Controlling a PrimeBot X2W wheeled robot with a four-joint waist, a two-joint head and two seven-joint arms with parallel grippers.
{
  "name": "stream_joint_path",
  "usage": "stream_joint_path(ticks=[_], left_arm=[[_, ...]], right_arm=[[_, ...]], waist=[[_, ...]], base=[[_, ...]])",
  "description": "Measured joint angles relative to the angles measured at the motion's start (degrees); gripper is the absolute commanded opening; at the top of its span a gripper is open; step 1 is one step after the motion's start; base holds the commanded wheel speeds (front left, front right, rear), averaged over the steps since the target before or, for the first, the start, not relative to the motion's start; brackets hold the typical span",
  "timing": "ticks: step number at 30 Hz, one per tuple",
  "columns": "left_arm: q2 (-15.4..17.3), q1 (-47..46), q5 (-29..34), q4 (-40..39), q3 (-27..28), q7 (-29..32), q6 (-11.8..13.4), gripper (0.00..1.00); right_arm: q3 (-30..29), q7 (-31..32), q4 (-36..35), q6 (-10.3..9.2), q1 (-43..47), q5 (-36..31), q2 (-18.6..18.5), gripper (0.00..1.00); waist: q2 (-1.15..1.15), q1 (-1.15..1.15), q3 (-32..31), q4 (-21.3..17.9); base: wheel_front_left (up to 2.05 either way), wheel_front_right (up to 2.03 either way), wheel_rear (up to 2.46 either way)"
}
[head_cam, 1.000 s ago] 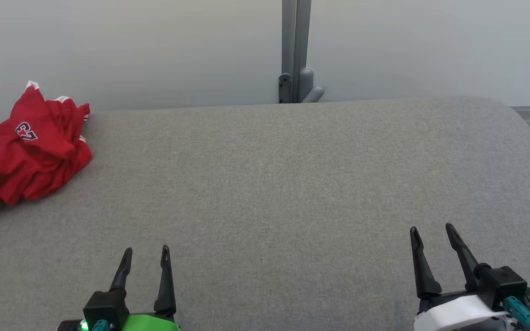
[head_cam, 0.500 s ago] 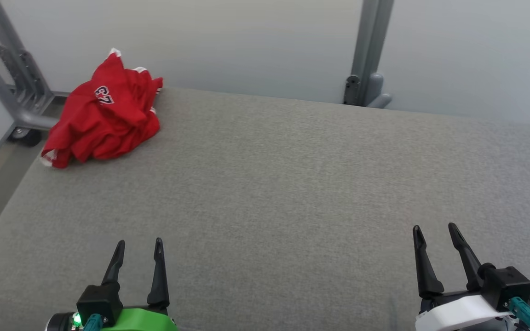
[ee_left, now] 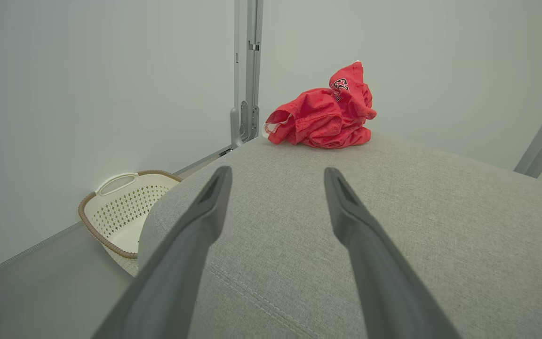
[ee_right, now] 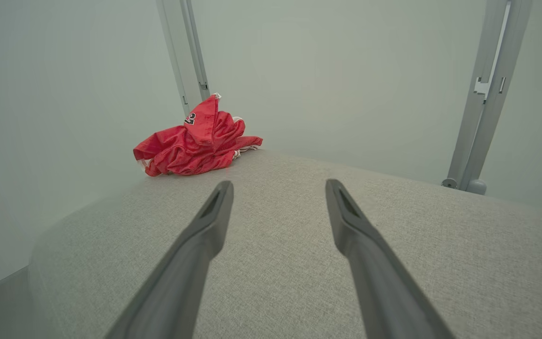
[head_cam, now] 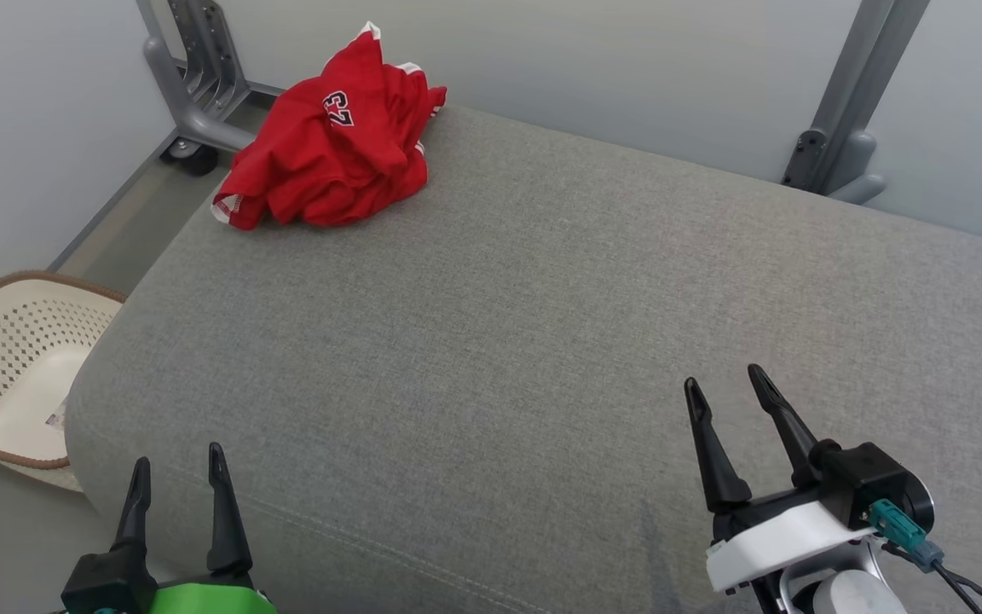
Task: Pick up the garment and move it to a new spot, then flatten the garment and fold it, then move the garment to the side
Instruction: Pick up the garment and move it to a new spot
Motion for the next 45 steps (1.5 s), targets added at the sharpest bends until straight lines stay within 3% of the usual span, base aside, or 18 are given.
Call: stream_joint_path(ticks=[15, 21, 26, 32, 35, 38, 45], left_arm=[[-0.02, 0.13, -0.45, -0.31, -0.56, 0.0, 0.34, 1.0], [0.78, -3.87, 2.13, 0.47, 0.84, 0.0, -2.21, 1.0], [2.99, -12.63, 3.74, 2.83, 0.92, 0.0, -5.02, 1.0], [7.83, -26.25, 5.43, 8.03, 1.52, -0.09, -6.73, 1.0], [9.62, -33.82, 5.47, 12.4, 0.91, -0.07, -7.68, 1.0], [9.29, -41.87, 0.6, 17.72, 1.57, 1.57, -8.72, 1.0], [14.35, -56.67, -1.04, 29.36, 0.49, 6.25, -9.42, 1.0]], right_arm=[[-0.98, 0.0, -0.01, 0.0, 0.63, -0.54, -0.01, 1.0], [-2.93, 0.01, -1.04, 0.0, 1.4, -1.79, -0.01, 1.0], [-5.7, 0.0, -3.21, 0.0, 2.16, -3.34, -0.01, 1.0], [-5.17, 0.0, -5.44, 0.0, 0.49, -7.12, 0.04, 1.0], [-5.25, 0.0, -6.67, 0.0, -0.9, -9.05, 0.02, 1.0], [-5.71, 0.0, -8.02, 0.01, -2.31, -10.22, 0.04, 1.0], [-7.0, 0.01, -11.37, 0.0, -3.21, -11.24, -0.03, 1.0]], waist=[[0.0, 0.0, 1.31, 1.31], [0.0, 0.0, 2.13, 1.83], [0.0, 0.0, 3.72, 2.19], [0.0, 0.0, 7.11, 0.83], [0.0, 0.0, 9.05, -0.95], [0.0, 0.0, 11.5, -3.12], [0.0, 0.0, 17.98, -9.16]], base=[[0.0, 0.0, 0.0], [0.0, 0.0, 0.0], [0.0, 0.0, 0.0], [0.0, 0.0, 0.0], [0.0, 0.0, 0.0], [0.0, 0.0, 0.0], [0.0, 0.0, 0.0]])
